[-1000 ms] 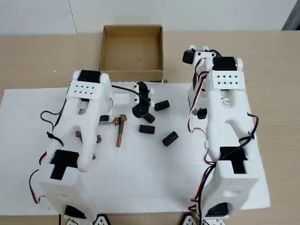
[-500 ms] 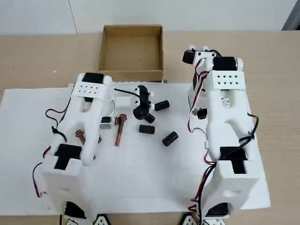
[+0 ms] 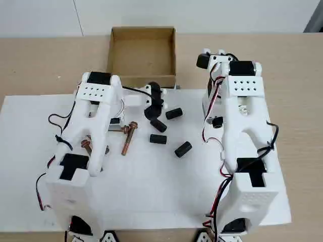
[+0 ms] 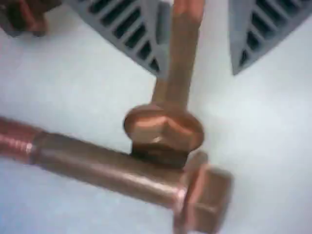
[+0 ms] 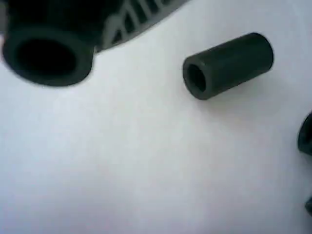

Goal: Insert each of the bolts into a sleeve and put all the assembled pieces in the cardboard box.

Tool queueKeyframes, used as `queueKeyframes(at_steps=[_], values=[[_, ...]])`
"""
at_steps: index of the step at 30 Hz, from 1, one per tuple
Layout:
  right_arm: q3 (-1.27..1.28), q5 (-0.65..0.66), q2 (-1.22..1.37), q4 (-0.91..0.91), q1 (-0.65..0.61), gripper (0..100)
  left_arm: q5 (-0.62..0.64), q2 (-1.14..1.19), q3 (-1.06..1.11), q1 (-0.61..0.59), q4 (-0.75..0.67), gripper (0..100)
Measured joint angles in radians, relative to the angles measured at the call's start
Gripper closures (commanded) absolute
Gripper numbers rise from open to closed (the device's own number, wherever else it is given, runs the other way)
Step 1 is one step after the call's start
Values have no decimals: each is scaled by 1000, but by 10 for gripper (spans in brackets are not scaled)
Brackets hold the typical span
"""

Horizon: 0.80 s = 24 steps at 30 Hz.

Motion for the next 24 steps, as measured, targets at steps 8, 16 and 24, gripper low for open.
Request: queueKeyframes(at_steps=[8, 16, 24], values=[[0, 0, 0, 0, 0, 993, 0, 49, 0, -3, 0, 919], [0, 0, 0, 0, 0, 993, -2, 100, -11, -6, -2, 923], [0, 0, 0, 0, 0, 993, -3, 124, -20, -5, 2, 994]])
